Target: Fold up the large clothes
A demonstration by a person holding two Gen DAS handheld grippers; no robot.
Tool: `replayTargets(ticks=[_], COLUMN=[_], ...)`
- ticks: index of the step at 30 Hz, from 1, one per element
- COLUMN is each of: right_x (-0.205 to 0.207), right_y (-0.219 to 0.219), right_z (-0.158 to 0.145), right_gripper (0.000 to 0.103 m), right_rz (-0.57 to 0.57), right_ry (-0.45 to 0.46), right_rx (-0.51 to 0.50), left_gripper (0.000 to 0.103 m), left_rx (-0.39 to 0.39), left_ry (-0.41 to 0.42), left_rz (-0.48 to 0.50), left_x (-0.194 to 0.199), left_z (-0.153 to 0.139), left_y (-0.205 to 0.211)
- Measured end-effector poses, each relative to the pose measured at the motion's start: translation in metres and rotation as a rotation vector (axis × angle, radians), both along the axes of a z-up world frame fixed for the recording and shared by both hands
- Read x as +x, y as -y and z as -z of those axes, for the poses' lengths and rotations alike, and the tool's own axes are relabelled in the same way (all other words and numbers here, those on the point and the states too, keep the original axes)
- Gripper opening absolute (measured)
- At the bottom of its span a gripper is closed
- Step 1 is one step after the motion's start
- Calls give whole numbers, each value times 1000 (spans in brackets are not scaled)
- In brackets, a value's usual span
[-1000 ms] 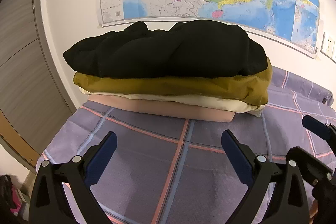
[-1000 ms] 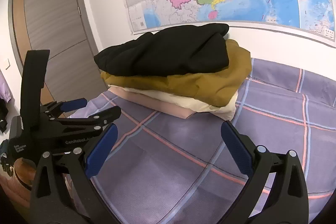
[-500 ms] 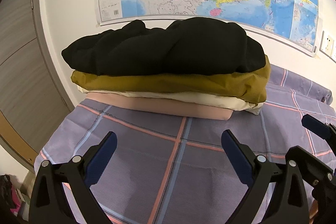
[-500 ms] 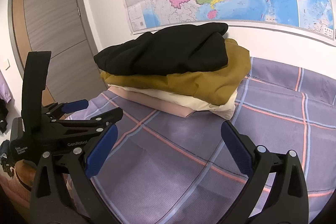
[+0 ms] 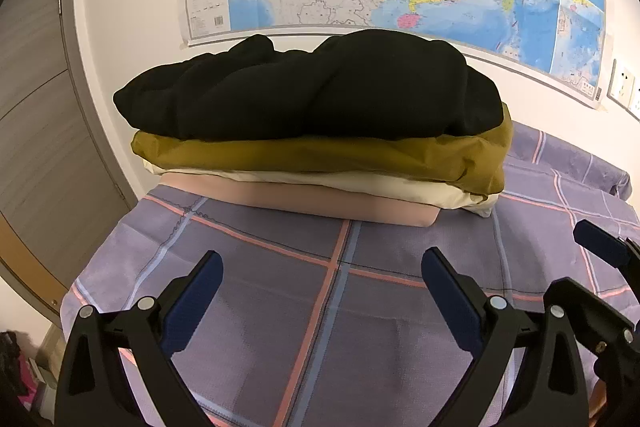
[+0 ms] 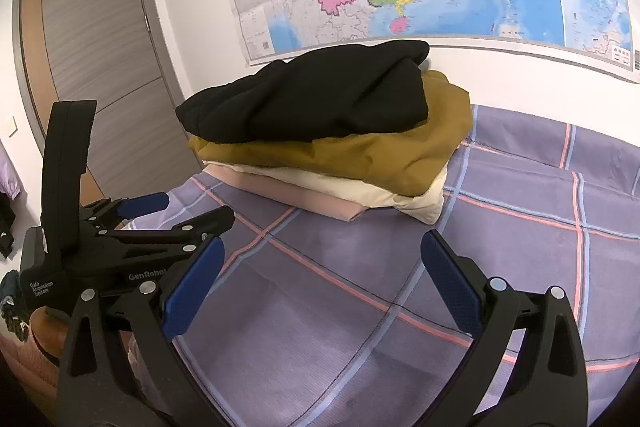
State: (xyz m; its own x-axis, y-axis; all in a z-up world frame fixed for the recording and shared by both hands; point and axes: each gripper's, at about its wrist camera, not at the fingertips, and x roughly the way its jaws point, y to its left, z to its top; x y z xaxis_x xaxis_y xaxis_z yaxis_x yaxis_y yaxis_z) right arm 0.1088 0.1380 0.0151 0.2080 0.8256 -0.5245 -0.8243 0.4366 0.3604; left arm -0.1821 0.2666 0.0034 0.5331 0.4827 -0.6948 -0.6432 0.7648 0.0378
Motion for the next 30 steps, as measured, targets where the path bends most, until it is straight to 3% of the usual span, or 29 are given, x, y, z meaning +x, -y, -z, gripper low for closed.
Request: replayTargets(ticks=[5, 14, 30], right_x=[0, -1, 1], right_y=[2, 1, 2], right_z=[0, -1, -1], right_gripper=[97, 97, 97], right_rz=[6, 12, 3], right_ry=[-3, 2, 10], right_rx=[3, 2, -2], left_gripper=[96, 96, 96], left_rx=[17, -27, 1], left_ry=[0, -23, -17], left_rz=[8, 3, 20], left_x=[1, 4, 5], left_z=[0, 7, 6], left_y=[4, -2, 5])
